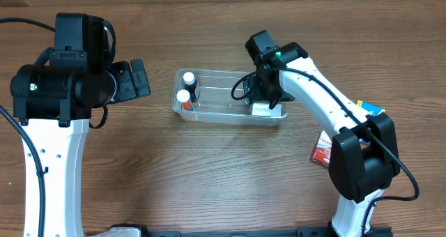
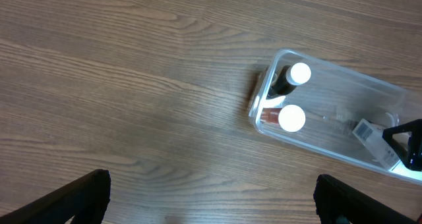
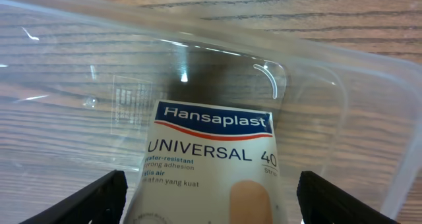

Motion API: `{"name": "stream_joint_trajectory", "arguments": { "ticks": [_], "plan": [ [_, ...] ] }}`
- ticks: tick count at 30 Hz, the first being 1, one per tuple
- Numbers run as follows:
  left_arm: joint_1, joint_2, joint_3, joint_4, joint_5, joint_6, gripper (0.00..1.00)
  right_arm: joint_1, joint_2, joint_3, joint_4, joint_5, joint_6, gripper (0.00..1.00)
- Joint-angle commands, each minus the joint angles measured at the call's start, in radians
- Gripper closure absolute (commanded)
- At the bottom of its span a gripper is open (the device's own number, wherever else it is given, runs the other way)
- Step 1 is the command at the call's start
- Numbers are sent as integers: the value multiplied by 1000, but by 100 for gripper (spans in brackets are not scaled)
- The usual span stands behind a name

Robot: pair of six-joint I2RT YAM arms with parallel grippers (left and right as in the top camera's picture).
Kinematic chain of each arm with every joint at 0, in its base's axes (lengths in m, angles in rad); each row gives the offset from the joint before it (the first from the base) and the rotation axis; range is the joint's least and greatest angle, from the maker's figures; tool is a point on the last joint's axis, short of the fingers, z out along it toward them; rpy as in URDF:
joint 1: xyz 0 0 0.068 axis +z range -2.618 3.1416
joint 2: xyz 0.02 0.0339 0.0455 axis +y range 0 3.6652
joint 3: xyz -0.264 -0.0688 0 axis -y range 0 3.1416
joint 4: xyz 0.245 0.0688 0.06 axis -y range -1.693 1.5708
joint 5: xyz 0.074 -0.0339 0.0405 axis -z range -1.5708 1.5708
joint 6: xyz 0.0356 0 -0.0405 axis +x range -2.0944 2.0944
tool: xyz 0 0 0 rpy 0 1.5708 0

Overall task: Pack container
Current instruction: 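Lower the Hansaplast box into the container's right end and release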

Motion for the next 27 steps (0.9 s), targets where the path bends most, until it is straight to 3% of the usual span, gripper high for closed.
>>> {"name": "stream_joint_trajectory", "arguments": {
  "ticks": [1,5,7,9,14,24,27],
  "plan": [
    [4,-1,6,1,8,2,0,-2,-117,64,-13,1,-6,15],
    [4,-1,6,1,9,2,0,-2,-185,70,-80,0,2,24],
    [4,-1,6,1,9,2,0,-2,-190,70,-113,-16,2,55],
    [4,-1,6,1,8,2,0,-2,-190,67,-126,-51,2,72],
    [4,-1,6,1,9,2,0,-2,-190,42,-111,-79,7,72],
    [4,-1,6,1,9,2,0,-2,-189,-228,62,-122,32,72],
    [4,-1,6,1,9,2,0,-3,-190,-230,80,-122,27,72]
  ]
}}
